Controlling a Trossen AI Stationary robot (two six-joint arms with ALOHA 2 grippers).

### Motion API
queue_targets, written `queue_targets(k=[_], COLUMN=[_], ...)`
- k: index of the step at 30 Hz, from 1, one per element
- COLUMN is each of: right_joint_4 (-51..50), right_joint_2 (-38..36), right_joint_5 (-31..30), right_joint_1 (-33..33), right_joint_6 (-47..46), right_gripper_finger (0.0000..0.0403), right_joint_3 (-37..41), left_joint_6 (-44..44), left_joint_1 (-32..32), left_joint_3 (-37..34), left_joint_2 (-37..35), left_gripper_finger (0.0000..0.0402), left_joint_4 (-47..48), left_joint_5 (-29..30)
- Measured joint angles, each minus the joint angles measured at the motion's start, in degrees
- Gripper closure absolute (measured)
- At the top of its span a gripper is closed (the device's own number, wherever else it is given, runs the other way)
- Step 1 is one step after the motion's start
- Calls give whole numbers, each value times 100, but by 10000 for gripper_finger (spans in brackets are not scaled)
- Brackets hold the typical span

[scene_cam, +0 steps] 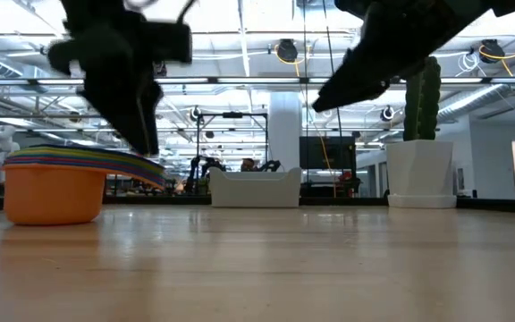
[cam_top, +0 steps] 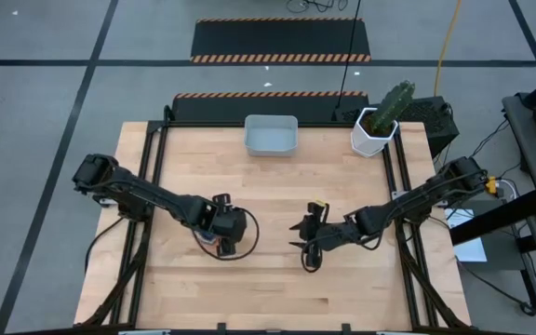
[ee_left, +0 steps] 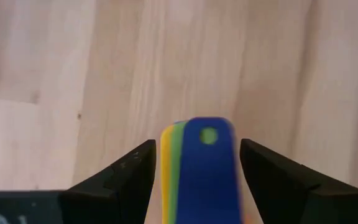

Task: Nest measuring cups in basket
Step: Put the nested measuring cups into the gray bin

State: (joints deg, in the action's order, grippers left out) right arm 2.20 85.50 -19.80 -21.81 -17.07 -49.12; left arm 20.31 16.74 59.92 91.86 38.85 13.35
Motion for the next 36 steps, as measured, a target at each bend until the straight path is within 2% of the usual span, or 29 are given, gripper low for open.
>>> queue_targets(k=[7, 14, 16, 22, 27, 30, 36], right_joint_4=[562, 1209, 1353, 1599, 1300, 1117, 961], right_joint_2=[167, 447, 594, 1375, 2166, 2527, 3010], right_joint_5=[37, 79, 265, 956, 1455, 1818, 1852], right_joint_1=[139, 305, 396, 787, 1008, 1140, 1298], right_joint_6=[171, 188, 293, 790, 1448, 1543, 1814], right_gripper_finger=[211, 210, 210, 210, 206, 187, 123], right_joint_3=[-2, -22, -40, -889, -1773, -2292, -2907], left_joint_6=[497, 1881, 2308, 3338, 4131, 4688, 5649], left_joint_1=[341, 1214, 1515, 2236, 2836, 3167, 3580], left_joint_3=[246, 219, 221, 105, -124, -388, -1102], left_joint_2=[-686, -1153, -1148, -1115, -1145, -1142, -1146], left_gripper_finger=[165, 165, 165, 165, 165, 165, 165], left_joint_4=[574, 1857, 2045, 2301, 2455, 2401, 2219], left_joint_5=[272, 910, 1005, 1286, 1338, 1356, 1325])
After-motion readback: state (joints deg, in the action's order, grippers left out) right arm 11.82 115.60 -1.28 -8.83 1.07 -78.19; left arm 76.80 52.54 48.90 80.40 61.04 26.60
